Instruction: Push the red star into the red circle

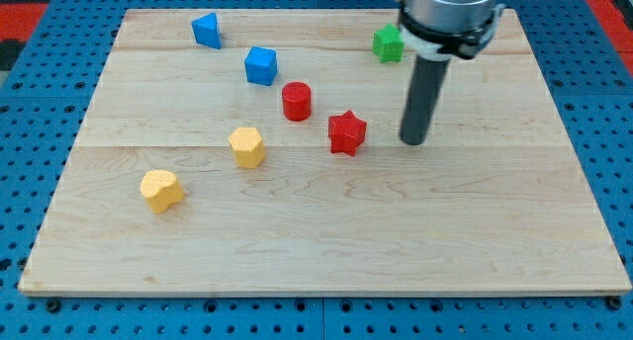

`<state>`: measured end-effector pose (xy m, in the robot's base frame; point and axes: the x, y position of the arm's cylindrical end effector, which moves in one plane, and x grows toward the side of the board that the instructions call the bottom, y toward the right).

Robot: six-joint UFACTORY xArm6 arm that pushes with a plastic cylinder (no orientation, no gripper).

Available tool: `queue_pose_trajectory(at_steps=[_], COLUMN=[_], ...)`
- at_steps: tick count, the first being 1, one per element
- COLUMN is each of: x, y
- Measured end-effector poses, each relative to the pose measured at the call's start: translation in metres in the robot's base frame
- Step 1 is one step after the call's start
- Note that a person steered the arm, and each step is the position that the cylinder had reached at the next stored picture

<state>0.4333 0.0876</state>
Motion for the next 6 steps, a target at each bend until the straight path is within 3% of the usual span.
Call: queue_pose_trajectory(at_steps=[2, 3, 4, 5, 6], x=[-0.025, 0.001, 0.018, -0.006, -0.014], y=[-0.042, -0.021, -0.039, -0.072, -0.059])
